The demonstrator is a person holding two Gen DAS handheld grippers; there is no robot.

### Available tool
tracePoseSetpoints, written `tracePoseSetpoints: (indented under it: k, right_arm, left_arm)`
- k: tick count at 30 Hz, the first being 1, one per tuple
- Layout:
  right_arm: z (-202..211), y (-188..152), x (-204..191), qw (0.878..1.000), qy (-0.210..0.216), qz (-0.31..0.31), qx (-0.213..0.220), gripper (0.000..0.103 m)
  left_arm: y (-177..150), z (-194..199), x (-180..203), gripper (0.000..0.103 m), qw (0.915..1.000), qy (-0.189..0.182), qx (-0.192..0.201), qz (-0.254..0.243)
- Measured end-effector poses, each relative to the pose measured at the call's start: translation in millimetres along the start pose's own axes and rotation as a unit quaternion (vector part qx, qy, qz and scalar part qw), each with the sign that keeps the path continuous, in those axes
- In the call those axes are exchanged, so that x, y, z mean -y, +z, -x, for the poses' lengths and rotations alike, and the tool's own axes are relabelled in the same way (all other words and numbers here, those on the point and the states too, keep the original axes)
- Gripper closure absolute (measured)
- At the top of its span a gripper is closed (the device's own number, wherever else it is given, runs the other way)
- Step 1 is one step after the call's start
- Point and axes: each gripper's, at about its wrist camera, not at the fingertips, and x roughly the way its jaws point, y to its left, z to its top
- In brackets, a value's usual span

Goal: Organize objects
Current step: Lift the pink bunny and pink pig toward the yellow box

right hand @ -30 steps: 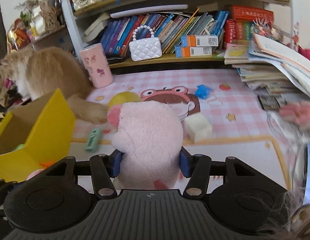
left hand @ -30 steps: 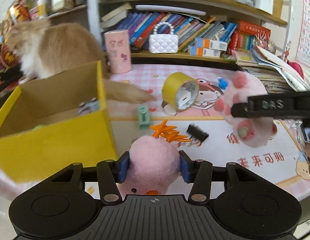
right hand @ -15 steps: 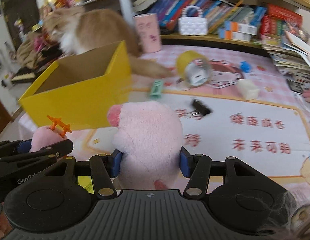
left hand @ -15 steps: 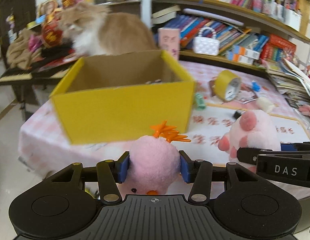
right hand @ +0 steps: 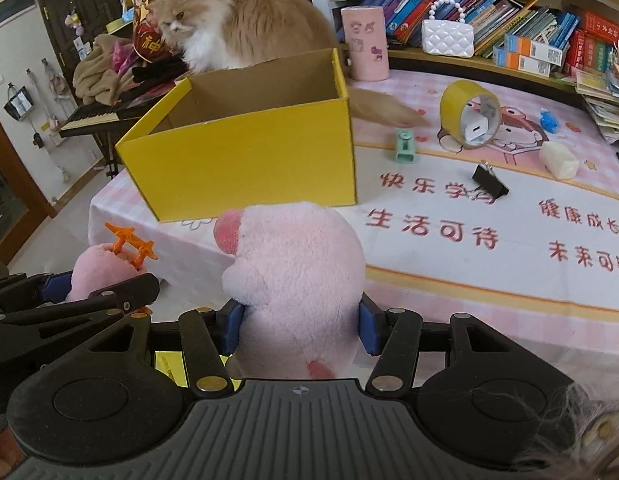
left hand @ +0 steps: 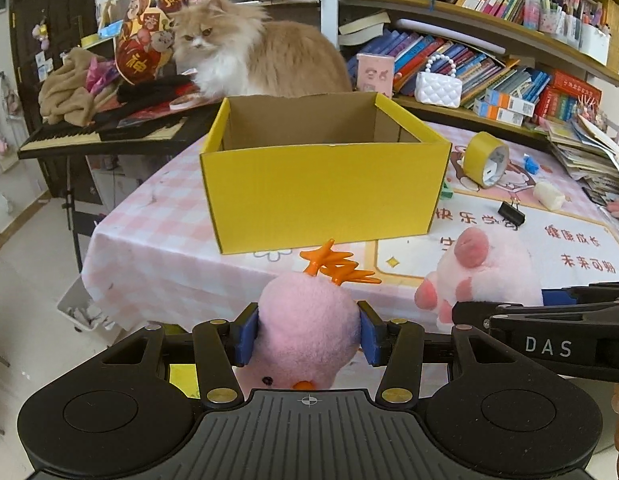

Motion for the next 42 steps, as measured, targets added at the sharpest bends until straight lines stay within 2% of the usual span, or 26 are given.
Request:
tracePoseSetpoints:
  k: [10,14,18,23,27,35,39,42]
  right_arm:
    - [2,-5,-31,1.000,-0.003,-0.003,0.012,0.051]
    - [6,1,-41,0.999,-0.011,0.009,0.040,0.051]
    - [11,24,-44,0.996,-0.020,0.024,0.081,0.051]
    - [8,69,-40,0.991,-0.021,0.027,0.127,0.051]
    - [-3,103,-36,0.987,-0.023,0.041,0.154,0.051]
    - [-51,159,-21,0.985,-0.018,0.071,0.153,0.051]
    - [-87,182,-16,0.988,-0.008,0.103,0.119,0.050]
    - [-113,194,-11,0.988,-0.006,0.119,0.094,0.050]
  left_arm:
    - [-1,10,-26,0.055,0.9995,-0.012,0.019,-0.020]
    - [9,13,-32,0.055,0.9988,-0.018,0.042,-0.017]
    - [32,11,-36,0.055,0.9972,-0.020,0.072,-0.009]
    - [71,2,-41,0.055,0.9931,-0.014,0.116,0.002]
    - [96,-11,-43,0.055,0.9909,-0.004,0.134,0.012]
    - [131,-58,-29,0.055,0.9916,0.011,0.128,0.016]
    - [139,-89,-24,0.055,0.9940,0.021,0.105,0.022]
    - [142,-116,-27,0.055,0.9964,0.022,0.070,0.043]
